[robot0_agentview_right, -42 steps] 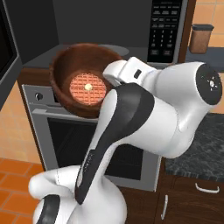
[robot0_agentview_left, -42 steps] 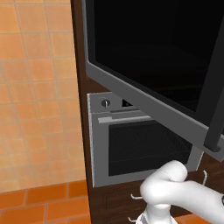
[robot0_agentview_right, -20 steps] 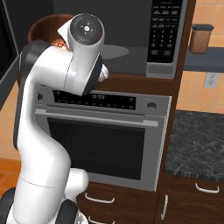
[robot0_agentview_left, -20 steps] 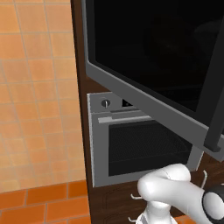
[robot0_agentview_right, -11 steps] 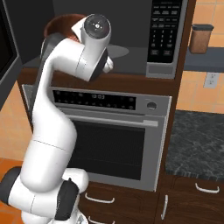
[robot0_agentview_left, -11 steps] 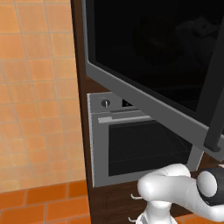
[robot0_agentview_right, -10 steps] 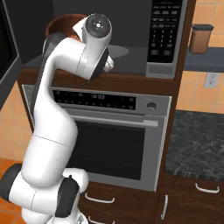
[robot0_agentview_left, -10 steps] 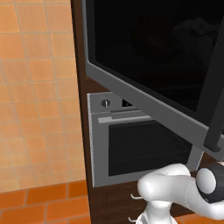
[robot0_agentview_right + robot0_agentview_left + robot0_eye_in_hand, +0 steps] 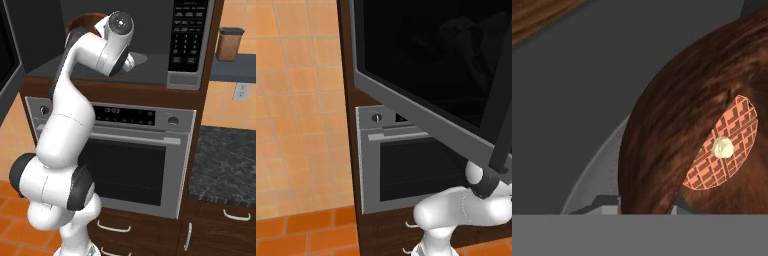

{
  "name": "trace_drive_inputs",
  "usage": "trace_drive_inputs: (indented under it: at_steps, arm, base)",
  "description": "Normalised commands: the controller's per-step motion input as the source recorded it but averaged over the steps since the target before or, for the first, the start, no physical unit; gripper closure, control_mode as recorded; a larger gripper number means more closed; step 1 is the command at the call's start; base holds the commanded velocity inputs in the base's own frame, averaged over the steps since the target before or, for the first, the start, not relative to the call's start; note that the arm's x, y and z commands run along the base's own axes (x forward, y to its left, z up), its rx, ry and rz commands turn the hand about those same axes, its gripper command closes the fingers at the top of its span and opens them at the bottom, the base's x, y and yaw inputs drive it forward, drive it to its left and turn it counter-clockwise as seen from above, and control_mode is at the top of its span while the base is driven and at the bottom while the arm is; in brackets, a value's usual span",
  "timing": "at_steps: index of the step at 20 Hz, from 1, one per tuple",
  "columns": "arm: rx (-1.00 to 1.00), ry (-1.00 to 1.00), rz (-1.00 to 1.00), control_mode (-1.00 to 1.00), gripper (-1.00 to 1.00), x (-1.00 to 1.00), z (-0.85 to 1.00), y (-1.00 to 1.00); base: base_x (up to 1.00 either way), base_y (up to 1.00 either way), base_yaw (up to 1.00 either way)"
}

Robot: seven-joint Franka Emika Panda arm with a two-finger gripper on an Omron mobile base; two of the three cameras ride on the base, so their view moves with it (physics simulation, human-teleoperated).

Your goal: Open the microwave, place the bowl with waffle inside the microwave, then close the microwave door and turn it on.

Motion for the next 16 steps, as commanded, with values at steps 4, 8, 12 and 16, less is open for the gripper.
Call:
trace_drive_inputs:
  at_steps: [4, 8, 12, 16]
  arm:
    - [0.00, 0.01, 0.00, -1.00, -1.00, 0.66, 0.00, 0.00]
    - [0.00, 0.00, 0.00, -1.00, -1.00, 0.50, 0.00, -0.04]
    - [0.04, 0.00, 0.00, -1.00, -1.00, 0.11, 0.03, -0.19]
    - [0.08, 0.00, 0.04, -1.00, -1.00, -0.27, 0.38, -0.48]
  base:
    - [0.00, 0.00, 0.00]
    - [0.00, 0.00, 0.00]
    - [0.00, 0.00, 0.00]
    - [0.00, 0.00, 0.00]
